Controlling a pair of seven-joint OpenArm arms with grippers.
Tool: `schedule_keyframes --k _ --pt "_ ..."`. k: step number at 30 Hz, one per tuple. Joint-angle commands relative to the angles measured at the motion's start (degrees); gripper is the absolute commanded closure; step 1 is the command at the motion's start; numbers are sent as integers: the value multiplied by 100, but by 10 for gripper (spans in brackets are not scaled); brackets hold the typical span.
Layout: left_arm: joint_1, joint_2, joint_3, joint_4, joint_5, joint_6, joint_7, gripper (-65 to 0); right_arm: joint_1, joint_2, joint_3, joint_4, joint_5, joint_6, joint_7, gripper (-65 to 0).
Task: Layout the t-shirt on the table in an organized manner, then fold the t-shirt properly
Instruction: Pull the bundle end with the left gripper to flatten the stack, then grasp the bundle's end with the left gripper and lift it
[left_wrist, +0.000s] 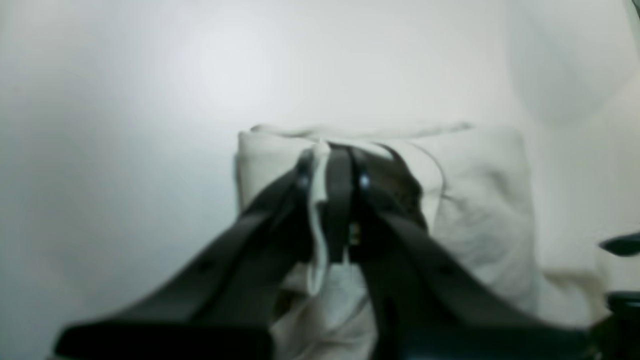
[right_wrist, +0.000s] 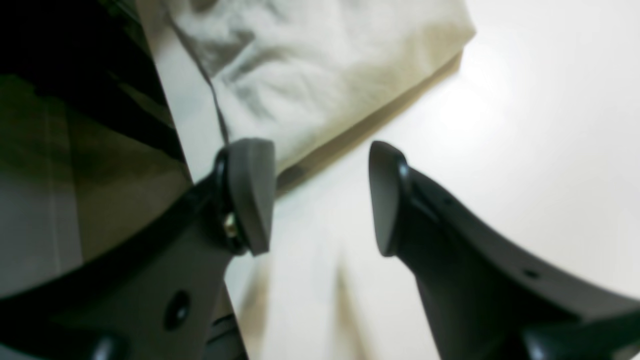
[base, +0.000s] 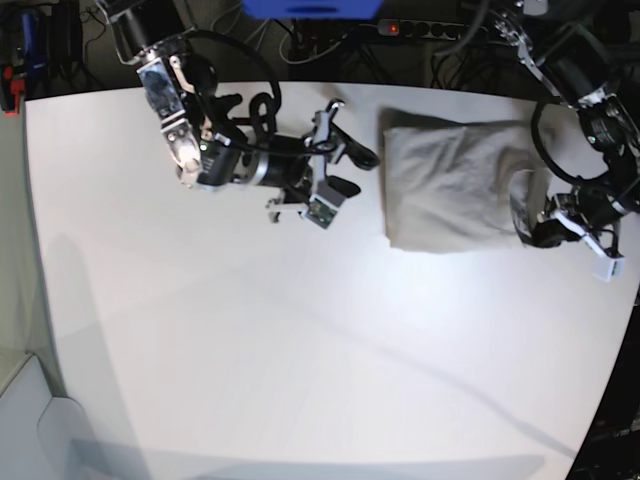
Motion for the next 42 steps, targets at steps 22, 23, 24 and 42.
schedule_keyframes --k 22,23,24,42 --pt "-663 -111 6 -364 302 10 -422 -5 52 -4 5 94 114 36 138 -306" --pt "-716 -111 6 -469 302 10 -422 -5 52 -4 5 94 114 36 138 -306" --pt "-768 -120 6 -575 372 10 -422 -5 61 -4 5 94 114 36 138 -306" --pt "-1058 -155 -47 111 416 10 -343 -595 52 -4 5 94 114 36 129 -306"
